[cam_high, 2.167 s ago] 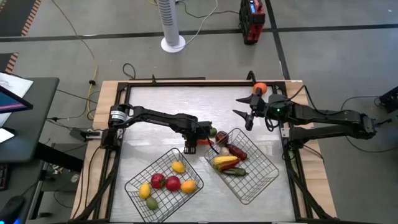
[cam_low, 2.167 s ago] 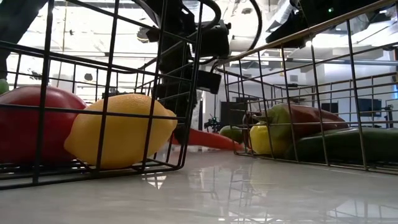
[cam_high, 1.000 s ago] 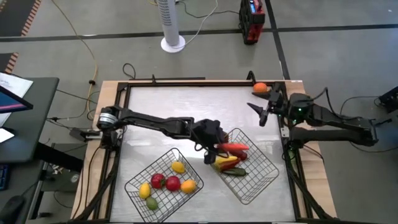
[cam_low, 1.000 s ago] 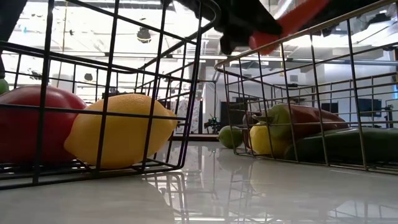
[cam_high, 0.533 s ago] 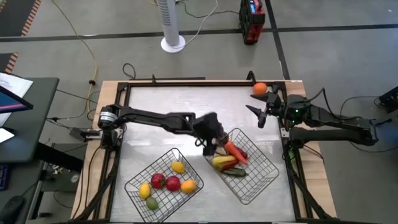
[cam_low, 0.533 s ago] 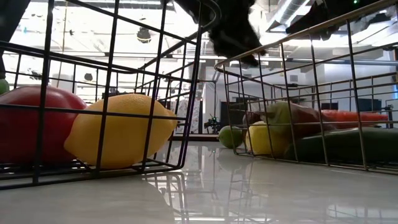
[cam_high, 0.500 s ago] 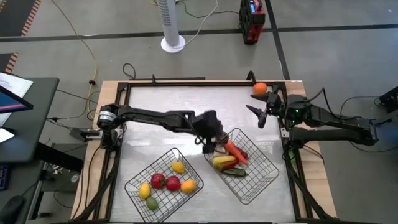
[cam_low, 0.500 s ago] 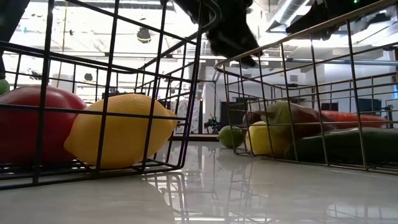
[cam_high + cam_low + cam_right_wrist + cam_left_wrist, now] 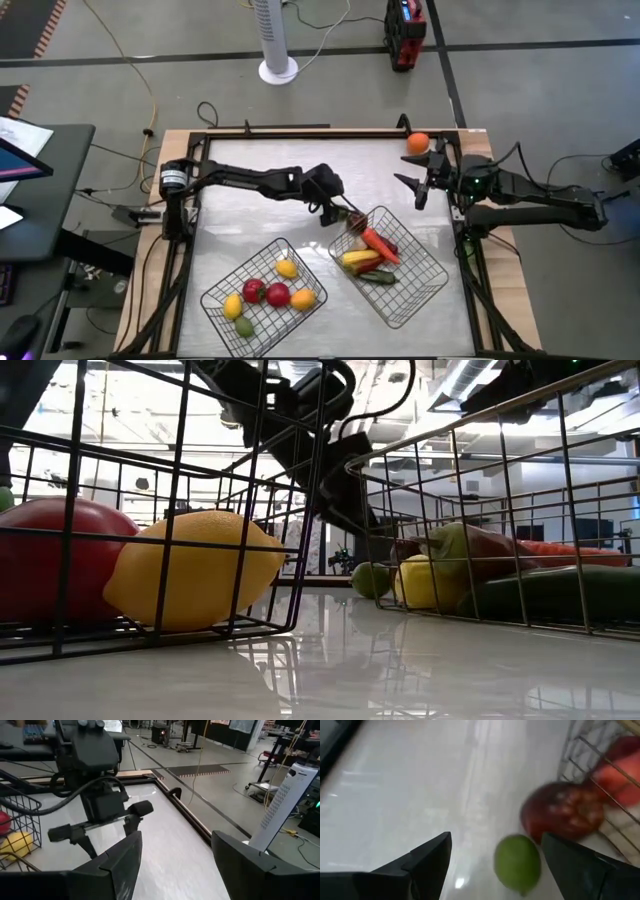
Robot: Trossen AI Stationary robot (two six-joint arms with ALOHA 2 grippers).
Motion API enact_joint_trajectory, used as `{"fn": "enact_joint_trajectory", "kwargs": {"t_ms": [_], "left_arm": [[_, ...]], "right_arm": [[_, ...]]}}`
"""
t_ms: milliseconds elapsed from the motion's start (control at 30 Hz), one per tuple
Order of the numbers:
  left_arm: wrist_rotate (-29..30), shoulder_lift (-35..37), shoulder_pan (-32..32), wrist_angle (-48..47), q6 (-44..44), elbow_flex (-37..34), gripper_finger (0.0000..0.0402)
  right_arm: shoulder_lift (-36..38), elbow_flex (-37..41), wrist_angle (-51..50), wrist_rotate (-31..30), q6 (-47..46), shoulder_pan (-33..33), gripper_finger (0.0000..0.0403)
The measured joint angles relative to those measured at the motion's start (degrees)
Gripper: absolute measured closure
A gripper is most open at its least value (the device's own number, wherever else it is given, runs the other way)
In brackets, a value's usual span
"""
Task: Sort produce into baskets
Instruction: Put the green lime into the black wire basket
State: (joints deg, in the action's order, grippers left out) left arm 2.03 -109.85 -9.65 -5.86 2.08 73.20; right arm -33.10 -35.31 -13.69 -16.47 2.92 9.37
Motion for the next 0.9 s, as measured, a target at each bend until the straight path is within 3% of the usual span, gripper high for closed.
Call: {"fn": "enact_joint_trajectory", "kwargs": {"t_ms": [300,533,900], "left_arm": [[2.7,-2.8,1.0,10.6,-4.0,-4.6,0.0104],[0.4,-6.9,1.3,15.2,-6.2,-5.0,0.0104],[1.7,-8.1,1.5,12.1,-6.0,-5.2,0.0129]], "right_arm": [[0.0,0.0,1.6,0.0,0.4,0.0,0.0135],[0.0,-0.1,1.9,0.0,0.5,-0.4,0.0135],[0.0,-0.1,1.2,0.0,0.5,-0.7,0.0135]]}}
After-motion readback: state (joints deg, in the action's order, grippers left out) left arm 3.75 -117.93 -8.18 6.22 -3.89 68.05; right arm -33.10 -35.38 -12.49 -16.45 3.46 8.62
